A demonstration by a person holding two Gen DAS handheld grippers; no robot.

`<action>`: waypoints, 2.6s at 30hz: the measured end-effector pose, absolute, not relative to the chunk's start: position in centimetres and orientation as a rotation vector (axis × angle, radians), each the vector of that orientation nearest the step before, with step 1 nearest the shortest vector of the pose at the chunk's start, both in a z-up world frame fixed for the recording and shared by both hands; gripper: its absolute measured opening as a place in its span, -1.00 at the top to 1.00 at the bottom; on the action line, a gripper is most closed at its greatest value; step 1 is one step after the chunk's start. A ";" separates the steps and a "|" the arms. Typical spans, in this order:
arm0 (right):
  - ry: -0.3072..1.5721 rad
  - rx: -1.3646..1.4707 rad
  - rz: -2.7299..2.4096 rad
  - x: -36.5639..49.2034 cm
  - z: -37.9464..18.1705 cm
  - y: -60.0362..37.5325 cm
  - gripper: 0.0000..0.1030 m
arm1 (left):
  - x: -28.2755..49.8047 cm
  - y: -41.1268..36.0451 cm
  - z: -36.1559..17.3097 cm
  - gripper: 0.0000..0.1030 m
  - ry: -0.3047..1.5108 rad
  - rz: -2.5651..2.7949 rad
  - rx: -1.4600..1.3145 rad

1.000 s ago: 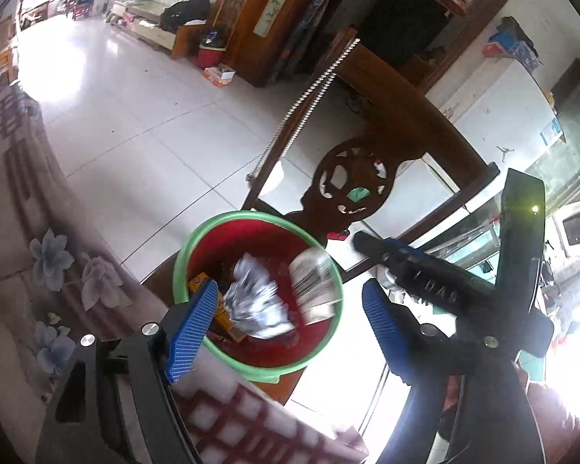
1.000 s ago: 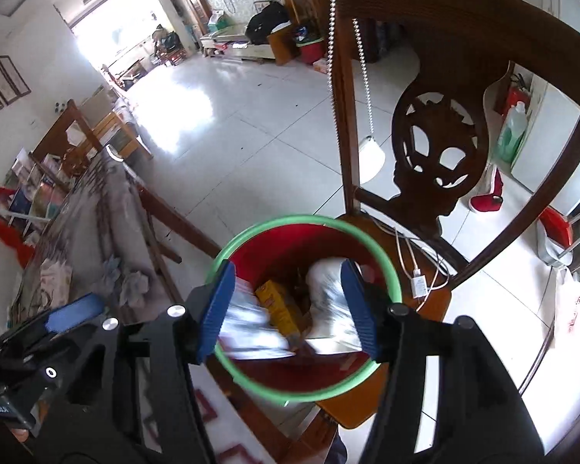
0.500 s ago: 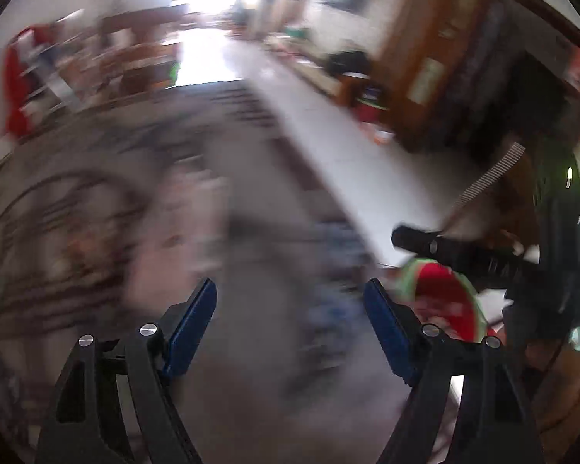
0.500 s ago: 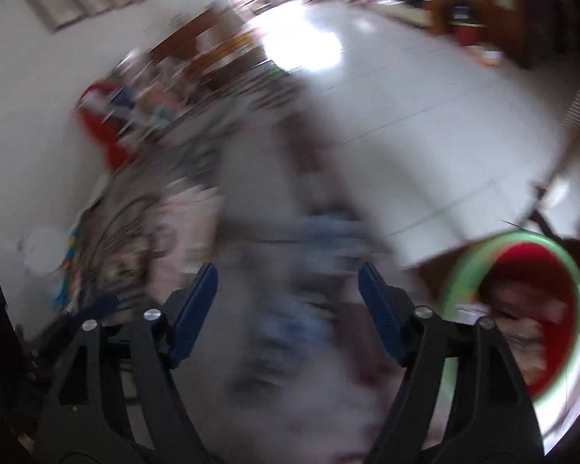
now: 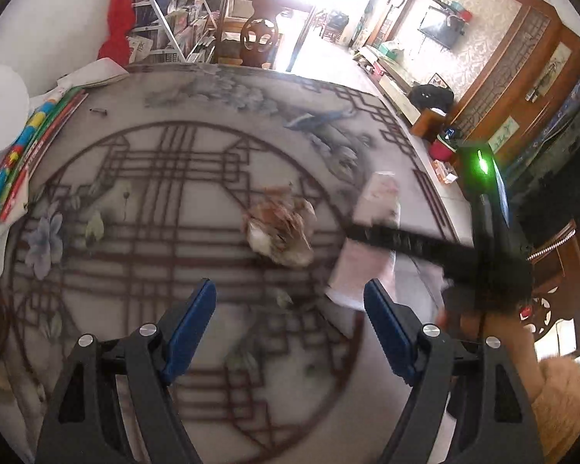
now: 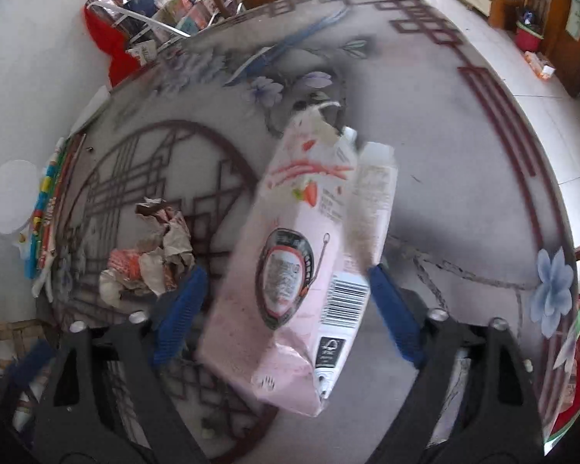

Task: Collect trash
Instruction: 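Grasp the crumpled brown paper with the left tool while the right tool grasps the pink milk carton, then carry the brown paper in the left tool and milk carton in the right tool to the bucket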

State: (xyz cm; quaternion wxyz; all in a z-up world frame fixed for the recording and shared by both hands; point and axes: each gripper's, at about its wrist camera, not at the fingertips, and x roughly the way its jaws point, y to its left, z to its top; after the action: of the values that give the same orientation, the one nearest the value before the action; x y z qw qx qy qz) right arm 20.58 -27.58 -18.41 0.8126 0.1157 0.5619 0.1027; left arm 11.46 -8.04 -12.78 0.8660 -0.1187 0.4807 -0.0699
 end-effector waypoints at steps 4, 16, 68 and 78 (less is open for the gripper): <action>1.174 0.258 0.260 19.1 -16.8 -27.7 0.04 | 14.6 -8.5 -14.1 -0.48 1.029 -0.181 -0.227; 1.084 0.237 0.279 11.1 -12.5 -31.1 0.05 | 20.5 -10.3 -18.9 -0.14 1.138 -0.213 -0.194; 0.813 0.293 0.058 -0.6 -6.5 -47.5 0.02 | 5.6 -27.1 -4.9 0.45 0.878 -0.515 -0.077; 0.815 0.352 -0.101 -3.3 -7.5 -54.1 0.02 | 5.4 -33.1 -4.9 0.45 0.895 -0.630 -0.031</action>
State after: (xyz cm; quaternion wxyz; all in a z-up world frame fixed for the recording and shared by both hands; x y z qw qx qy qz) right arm -3.27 -54.10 -7.47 0.9019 0.1704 0.3939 -0.0486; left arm 5.41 -33.14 -4.95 0.8539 -0.0148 0.4254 -0.2995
